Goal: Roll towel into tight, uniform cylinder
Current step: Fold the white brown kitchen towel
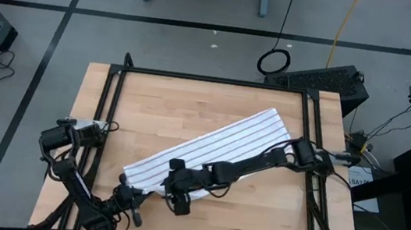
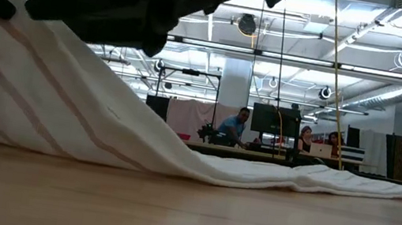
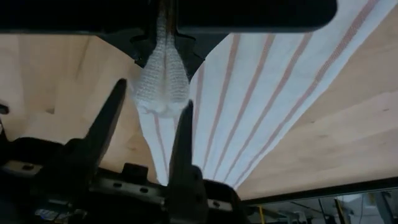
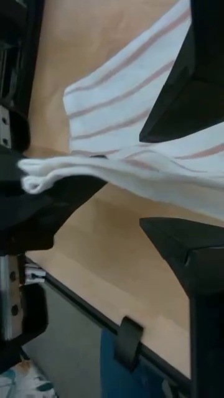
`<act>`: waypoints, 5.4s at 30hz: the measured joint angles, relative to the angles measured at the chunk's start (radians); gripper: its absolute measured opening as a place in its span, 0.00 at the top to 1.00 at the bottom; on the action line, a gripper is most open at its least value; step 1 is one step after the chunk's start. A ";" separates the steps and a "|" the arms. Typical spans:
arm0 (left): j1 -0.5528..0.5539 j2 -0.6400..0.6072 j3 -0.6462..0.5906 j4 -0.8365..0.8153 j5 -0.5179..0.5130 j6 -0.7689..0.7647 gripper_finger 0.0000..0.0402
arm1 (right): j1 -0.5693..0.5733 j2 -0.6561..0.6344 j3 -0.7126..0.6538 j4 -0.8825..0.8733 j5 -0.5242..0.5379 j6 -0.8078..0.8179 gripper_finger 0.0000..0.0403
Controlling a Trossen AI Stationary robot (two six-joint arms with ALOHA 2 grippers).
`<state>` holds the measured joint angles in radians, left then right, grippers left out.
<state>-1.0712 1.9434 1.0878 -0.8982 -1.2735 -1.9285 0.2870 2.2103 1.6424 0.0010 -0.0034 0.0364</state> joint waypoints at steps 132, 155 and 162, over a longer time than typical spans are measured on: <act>0.095 -0.001 0.033 0.201 -0.061 0.584 0.27 | -0.161 0.038 0.200 -0.375 -0.265 -0.176 1.00; 0.103 -0.099 0.043 -0.033 0.173 0.392 0.24 | -0.169 0.039 0.200 -0.374 -0.263 -0.171 1.00; 0.093 -0.099 0.088 -0.066 0.172 0.388 0.24 | -0.169 0.039 0.200 -0.374 -0.262 -0.171 1.00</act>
<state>-0.9777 1.8442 1.1757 -0.9646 -1.1014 -1.5405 0.1184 2.2494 1.8427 -0.3731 -0.2649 -0.1349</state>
